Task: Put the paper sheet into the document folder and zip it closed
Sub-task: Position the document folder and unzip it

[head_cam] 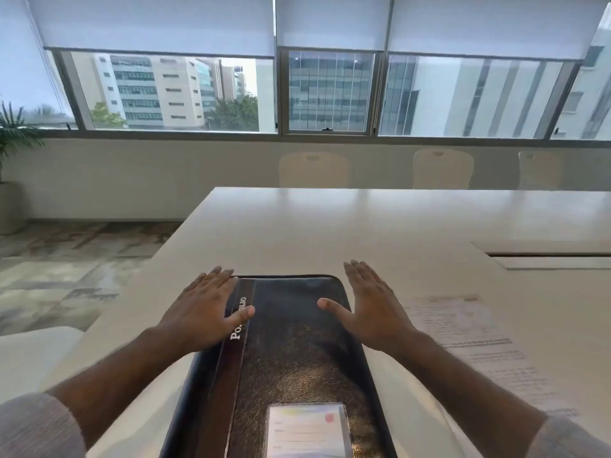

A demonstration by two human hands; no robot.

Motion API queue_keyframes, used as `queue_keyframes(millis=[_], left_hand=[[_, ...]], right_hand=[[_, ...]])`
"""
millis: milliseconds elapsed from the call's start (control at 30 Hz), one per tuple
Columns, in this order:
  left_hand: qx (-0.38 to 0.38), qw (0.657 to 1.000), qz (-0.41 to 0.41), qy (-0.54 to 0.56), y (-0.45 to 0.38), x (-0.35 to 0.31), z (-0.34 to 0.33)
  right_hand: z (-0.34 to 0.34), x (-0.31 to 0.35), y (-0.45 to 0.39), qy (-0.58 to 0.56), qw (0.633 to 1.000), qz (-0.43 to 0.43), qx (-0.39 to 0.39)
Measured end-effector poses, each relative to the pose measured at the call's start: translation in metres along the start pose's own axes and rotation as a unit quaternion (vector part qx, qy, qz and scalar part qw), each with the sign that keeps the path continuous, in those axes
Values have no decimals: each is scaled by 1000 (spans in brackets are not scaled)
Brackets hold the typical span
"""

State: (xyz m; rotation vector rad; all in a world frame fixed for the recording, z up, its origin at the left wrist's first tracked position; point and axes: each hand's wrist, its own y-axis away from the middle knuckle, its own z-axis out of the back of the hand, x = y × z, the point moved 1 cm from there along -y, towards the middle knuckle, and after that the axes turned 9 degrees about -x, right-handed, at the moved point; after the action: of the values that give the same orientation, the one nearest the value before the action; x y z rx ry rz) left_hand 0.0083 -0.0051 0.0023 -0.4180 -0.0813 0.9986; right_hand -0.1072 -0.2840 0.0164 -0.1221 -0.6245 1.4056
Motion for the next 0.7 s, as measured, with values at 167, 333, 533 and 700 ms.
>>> queue_keyframes(millis=[167,333,533,700], left_hand=[[58,998,17,33,-11,14,-24],[-1,982,100,160,-27,27,-41],[-33,967,164,193,-42,45,-57],[-49,963,168,206,-47,48,-61]], right_hand=[[-20,-3,4,-18,1000,-3,15],[-35,0,-12,-25,1000,6,17],[-56,8,-42,-41,998,25,44],[-72,23,-67,-49,997,31,57]])
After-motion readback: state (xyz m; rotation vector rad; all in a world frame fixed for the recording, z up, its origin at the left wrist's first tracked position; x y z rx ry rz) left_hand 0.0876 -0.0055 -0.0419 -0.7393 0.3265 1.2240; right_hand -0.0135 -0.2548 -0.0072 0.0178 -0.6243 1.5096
